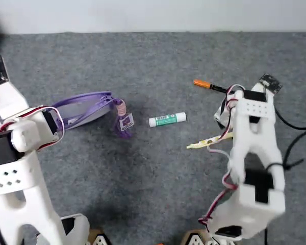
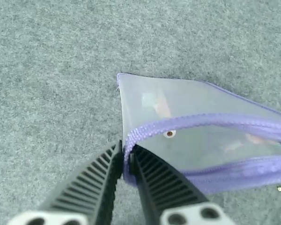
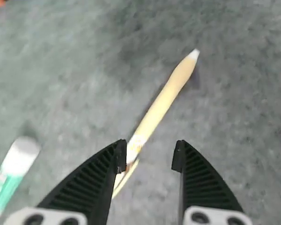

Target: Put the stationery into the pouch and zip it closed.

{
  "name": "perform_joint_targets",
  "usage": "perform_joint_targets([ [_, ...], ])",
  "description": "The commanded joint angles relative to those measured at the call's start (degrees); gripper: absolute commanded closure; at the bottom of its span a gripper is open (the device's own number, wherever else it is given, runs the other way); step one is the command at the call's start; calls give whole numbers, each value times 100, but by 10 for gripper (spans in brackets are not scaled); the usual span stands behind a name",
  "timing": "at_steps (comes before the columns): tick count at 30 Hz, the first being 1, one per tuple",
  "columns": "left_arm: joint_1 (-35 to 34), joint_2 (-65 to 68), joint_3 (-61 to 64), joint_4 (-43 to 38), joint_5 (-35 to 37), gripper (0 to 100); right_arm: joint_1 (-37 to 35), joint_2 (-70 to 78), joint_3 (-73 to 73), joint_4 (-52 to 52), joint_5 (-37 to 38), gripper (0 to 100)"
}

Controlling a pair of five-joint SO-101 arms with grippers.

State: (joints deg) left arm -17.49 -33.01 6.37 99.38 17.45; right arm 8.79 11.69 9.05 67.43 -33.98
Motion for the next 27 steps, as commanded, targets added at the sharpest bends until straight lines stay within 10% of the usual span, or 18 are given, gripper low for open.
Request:
perform_joint_targets([
  [1, 35, 79, -84, -70, 44, 988, 154, 567, -800, 57, -79, 825],
  [27, 35, 79, -84, -62, 44, 987, 101, 954, -2303, 2009, 246, 990],
])
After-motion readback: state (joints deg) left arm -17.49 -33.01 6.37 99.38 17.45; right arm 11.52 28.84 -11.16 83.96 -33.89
